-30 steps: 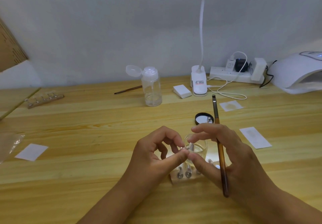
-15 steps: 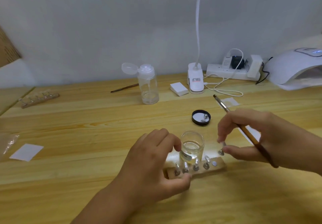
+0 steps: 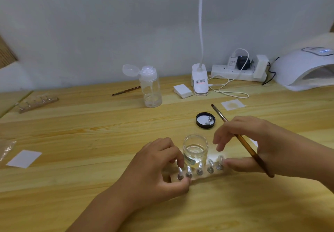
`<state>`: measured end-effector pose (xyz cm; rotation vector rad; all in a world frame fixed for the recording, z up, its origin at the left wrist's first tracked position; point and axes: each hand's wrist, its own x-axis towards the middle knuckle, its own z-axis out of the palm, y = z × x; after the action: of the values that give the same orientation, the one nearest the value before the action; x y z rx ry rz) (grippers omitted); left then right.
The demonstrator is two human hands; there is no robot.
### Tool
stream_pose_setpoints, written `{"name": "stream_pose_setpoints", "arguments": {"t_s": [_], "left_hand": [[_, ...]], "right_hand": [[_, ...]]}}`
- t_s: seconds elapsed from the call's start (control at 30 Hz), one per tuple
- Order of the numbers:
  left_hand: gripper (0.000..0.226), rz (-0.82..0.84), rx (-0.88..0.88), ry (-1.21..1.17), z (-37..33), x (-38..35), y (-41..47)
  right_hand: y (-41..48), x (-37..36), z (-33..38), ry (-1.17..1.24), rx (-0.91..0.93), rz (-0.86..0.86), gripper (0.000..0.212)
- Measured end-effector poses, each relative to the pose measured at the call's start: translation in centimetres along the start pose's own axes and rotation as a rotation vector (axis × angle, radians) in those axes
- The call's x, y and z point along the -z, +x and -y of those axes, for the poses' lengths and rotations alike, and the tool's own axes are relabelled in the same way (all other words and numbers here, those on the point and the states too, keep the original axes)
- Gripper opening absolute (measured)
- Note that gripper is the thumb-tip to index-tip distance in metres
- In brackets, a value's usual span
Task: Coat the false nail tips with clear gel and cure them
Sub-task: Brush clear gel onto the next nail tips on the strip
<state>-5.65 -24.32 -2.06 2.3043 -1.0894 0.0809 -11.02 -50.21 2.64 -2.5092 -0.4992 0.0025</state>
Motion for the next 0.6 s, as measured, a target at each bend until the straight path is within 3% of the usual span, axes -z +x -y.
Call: {"name": "stream_pose_setpoints", "arguments": {"t_s": [0.17,0.6], "left_hand": [[0.015,0.014,0.001,-0.066,0.1,0.0,0.1],[0.014,0.013,-0.008,-0.111,0.2,0.0,0.1]], "right_hand": [[0.1,-0.8,-0.2,-0.077,-0.034,0.073,0.048],[0.4,-2.0,0.0,-0.097,-0.065,0.079,0.035]]}}
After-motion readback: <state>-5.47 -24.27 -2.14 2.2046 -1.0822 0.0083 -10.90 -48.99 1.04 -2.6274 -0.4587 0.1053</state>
